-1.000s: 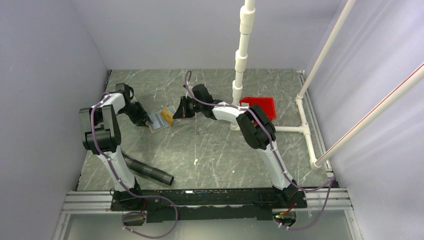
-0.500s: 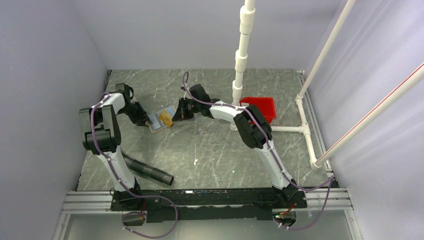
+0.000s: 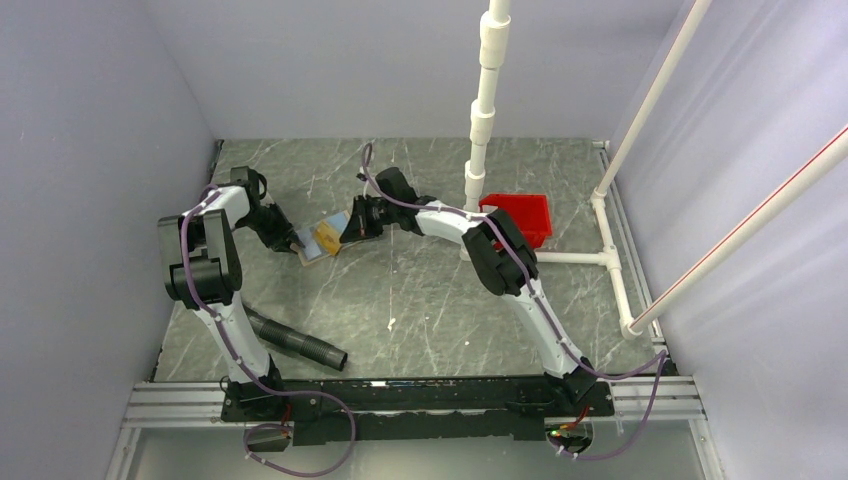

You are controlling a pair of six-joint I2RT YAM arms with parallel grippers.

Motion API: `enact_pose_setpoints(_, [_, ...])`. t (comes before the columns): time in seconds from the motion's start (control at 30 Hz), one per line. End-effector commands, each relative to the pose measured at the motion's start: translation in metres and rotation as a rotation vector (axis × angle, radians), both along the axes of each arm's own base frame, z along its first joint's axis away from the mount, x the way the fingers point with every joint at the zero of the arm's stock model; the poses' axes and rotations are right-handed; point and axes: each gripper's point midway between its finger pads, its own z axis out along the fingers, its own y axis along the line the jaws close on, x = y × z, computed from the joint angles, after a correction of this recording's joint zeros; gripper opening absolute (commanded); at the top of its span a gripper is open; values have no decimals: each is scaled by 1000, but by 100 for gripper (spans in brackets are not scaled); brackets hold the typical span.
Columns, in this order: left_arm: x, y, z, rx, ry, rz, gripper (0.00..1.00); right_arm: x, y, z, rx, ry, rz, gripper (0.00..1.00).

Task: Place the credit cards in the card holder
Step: Insert the credit card into the card holder.

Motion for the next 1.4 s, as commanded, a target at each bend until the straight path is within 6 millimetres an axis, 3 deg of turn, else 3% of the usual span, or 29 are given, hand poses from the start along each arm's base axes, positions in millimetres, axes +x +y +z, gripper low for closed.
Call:
enact_pose_setpoints(0.0, [-23,6,-39,64,108,-35,27,8,9,10,39,-30,32,0])
enact_pose_setpoints(0.3, [-22,8,-36,73,101,-44,28,26,20,12,70,-82,3,0])
enact_pose_setpoints(0.63, [-20,5,-34,59,91,-48,28,32,24,7,97,-89,-21,0])
enact_pose_setpoints(1.07, [-18,4,-24,46,54,-39,45,35,3,-12,56,107,-162,0])
enact_pose_setpoints(1.37, [-16,4,-16,43,18,-30,50,40,10,-15,66,140,-190,0])
